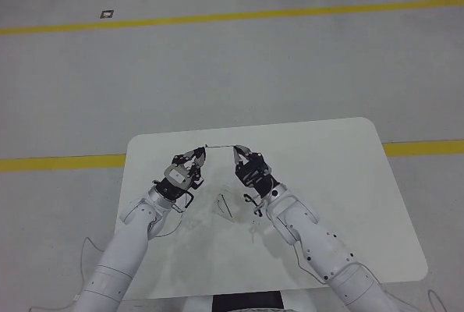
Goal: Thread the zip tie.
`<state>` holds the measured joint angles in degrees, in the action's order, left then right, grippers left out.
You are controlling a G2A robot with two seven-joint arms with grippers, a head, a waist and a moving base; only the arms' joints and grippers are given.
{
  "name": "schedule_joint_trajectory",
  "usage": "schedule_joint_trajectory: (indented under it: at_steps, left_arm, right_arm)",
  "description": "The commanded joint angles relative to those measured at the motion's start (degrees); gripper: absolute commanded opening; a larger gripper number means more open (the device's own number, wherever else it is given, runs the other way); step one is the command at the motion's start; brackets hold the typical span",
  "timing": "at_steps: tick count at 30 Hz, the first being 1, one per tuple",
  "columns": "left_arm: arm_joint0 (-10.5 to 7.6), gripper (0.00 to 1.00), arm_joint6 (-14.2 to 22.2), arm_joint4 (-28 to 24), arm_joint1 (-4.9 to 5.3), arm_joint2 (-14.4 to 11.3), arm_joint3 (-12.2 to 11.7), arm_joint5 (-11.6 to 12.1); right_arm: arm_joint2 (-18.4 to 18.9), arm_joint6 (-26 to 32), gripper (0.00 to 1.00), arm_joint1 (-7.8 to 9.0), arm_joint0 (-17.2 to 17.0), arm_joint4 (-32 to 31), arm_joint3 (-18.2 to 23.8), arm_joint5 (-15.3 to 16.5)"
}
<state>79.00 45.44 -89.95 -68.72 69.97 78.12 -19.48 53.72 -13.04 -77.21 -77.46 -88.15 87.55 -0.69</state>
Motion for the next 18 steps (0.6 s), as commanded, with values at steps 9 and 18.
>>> schedule_joint_trajectory:
  at_steps: [9, 18]
  left_arm:
    - [0.00, 0.00, 0.00, 0.00, 0.00, 0.00, 0.00, 0.00]
    - [0.00, 0.00, 0.00, 0.00, 0.00, 0.00, 0.00, 0.00]
  right_arm:
    - [0.88, 0.27, 0.00, -0.12, -0.48, -0.41, 0.41, -0.15]
    - [1.67, 0.49, 0.00, -0.18, -1.07, -0.84, 0.88, -0.28]
